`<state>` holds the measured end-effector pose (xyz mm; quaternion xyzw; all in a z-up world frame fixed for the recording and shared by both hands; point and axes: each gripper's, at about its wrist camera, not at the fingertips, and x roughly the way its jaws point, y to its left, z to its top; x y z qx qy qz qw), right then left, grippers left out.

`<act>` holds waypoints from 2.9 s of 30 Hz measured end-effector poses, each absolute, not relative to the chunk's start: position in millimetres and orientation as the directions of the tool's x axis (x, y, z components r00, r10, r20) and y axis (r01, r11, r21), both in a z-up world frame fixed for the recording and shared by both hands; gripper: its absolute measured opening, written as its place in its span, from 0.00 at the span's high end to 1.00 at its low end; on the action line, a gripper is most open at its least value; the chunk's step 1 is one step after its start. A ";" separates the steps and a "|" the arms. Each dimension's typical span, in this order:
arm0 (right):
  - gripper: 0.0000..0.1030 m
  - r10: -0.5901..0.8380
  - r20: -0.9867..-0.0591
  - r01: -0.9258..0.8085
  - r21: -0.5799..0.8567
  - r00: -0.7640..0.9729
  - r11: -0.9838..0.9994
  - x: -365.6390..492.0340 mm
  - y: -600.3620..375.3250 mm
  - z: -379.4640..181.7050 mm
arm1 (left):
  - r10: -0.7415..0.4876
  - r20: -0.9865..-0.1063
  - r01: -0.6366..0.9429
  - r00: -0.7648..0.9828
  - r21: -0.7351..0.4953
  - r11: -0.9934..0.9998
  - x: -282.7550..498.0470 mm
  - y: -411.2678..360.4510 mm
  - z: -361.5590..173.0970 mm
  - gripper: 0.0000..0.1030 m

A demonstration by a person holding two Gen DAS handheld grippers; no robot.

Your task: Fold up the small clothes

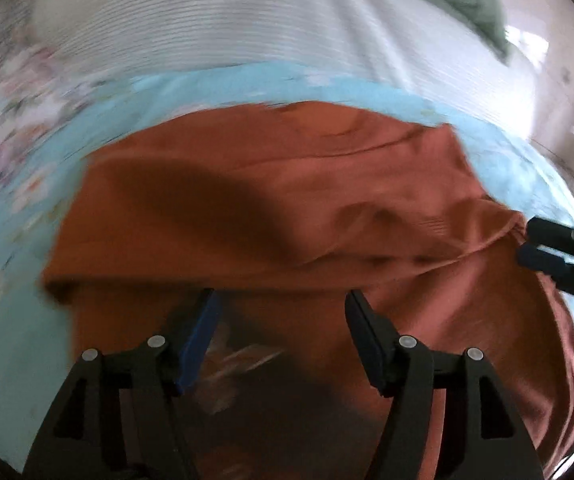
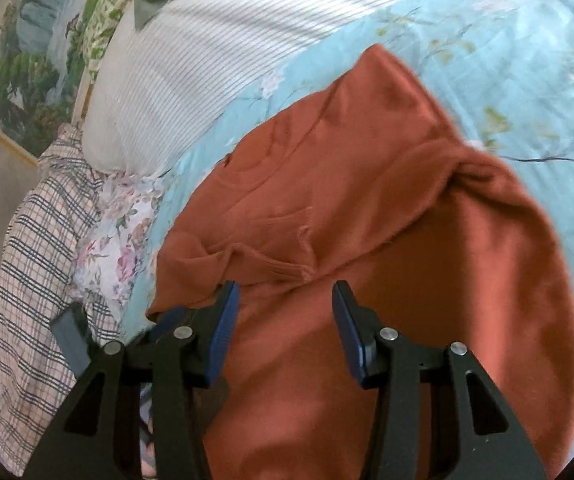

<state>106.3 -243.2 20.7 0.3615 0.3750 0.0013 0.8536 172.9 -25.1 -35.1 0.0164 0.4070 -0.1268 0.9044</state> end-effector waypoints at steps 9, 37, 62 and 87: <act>0.52 0.218 -0.711 0.328 0.545 0.668 0.772 173.2 -235.1 -0.1 | 0.024 -0.763 -0.166 0.646 -0.110 0.980 188.8 92.2 -47.7 0.37; 0.93 0.047 -0.523 0.259 0.496 0.851 0.829 145.9 -294.3 80.1 | 0.068 -0.741 -0.193 0.668 -0.085 0.978 208.2 93.3 -58.9 0.43; 0.94 0.002 -0.829 0.382 0.259 0.559 0.887 150.3 -289.9 -2.3 | 0.062 -0.740 -0.235 0.670 -0.131 0.963 204.6 103.9 -61.0 0.37; 0.51 0.256 -0.733 0.275 0.520 0.630 0.809 -51.8 -310.5 10.9 | -0.460 -0.748 0.231 0.478 -0.398 0.888 25.5 108.6 -65.1 0.36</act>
